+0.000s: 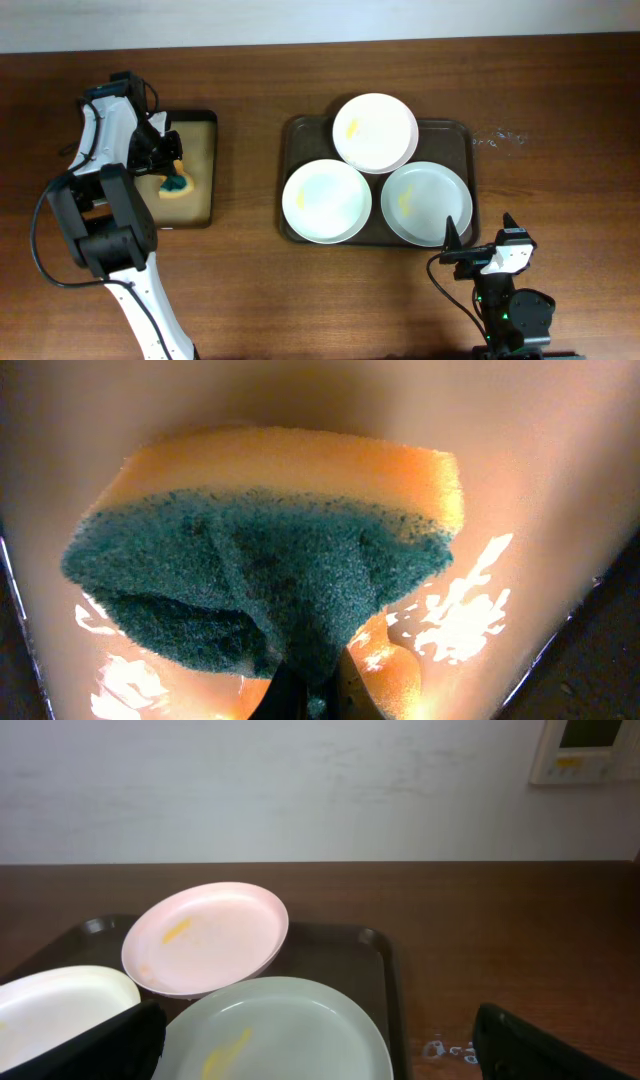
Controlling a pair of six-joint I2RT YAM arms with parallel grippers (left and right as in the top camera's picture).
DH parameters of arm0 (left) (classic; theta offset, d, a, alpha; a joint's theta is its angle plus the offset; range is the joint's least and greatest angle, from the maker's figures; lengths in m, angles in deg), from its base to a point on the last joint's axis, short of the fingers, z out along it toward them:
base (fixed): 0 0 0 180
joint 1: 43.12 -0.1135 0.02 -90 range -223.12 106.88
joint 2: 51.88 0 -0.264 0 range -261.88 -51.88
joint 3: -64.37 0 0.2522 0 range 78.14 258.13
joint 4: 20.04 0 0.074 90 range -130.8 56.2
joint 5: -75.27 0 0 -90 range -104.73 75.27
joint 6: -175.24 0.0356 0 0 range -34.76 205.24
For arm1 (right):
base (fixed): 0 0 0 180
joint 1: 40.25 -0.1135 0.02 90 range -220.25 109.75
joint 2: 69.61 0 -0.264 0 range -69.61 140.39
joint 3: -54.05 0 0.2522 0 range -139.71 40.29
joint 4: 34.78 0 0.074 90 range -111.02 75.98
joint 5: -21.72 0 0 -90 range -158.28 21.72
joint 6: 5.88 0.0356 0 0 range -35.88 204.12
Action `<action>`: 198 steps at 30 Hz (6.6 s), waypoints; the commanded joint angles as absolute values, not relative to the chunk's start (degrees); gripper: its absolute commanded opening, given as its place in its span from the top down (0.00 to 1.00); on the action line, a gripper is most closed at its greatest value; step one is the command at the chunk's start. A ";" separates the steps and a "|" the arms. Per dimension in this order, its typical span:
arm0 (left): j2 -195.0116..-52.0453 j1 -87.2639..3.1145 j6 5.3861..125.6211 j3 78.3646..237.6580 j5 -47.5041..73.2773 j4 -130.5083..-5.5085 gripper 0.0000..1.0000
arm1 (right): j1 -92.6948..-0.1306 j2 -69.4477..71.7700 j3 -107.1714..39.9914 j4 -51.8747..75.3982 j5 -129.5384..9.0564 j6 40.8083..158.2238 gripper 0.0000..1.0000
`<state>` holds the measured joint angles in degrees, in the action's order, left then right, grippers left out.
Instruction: Clean dirty plates on tray and stack at the side
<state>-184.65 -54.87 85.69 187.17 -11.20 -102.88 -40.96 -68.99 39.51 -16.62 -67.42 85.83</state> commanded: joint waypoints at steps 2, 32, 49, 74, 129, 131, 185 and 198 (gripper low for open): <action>-186.53 -54.92 85.95 191.56 -10.61 -107.14 1.00 | -40.61 -69.40 39.97 -16.51 -67.92 86.47 0.02; -186.88 -54.92 85.95 183.87 -13.06 -93.20 0.32 | -40.61 -69.40 39.97 -16.51 -67.92 86.49 0.02; -186.86 -54.92 85.93 184.57 -12.64 -105.31 0.89 | -40.61 -69.40 39.97 -16.51 -67.92 86.49 0.02; -186.86 -54.89 85.91 217.66 -2.09 -128.61 1.00 | -40.61 -69.40 39.97 -16.51 -67.92 86.49 0.02; -173.05 -7.68 45.97 177.07 -9.82 -98.77 1.00 | -40.61 -69.43 39.97 -18.61 -67.31 86.51 0.02; -173.05 -7.64 46.00 176.33 -8.97 -97.44 1.00 | -40.61 -69.43 39.97 -19.77 -52.36 91.78 0.02; -169.22 -13.26 47.33 159.69 -19.29 -86.53 1.00 | -40.61 -18.28 -7.39 7.14 -47.62 101.13 0.14; -151.54 -24.69 52.33 168.63 -13.60 -92.17 1.00 | -56.67 7.45 -20.16 5.85 -61.00 100.94 0.16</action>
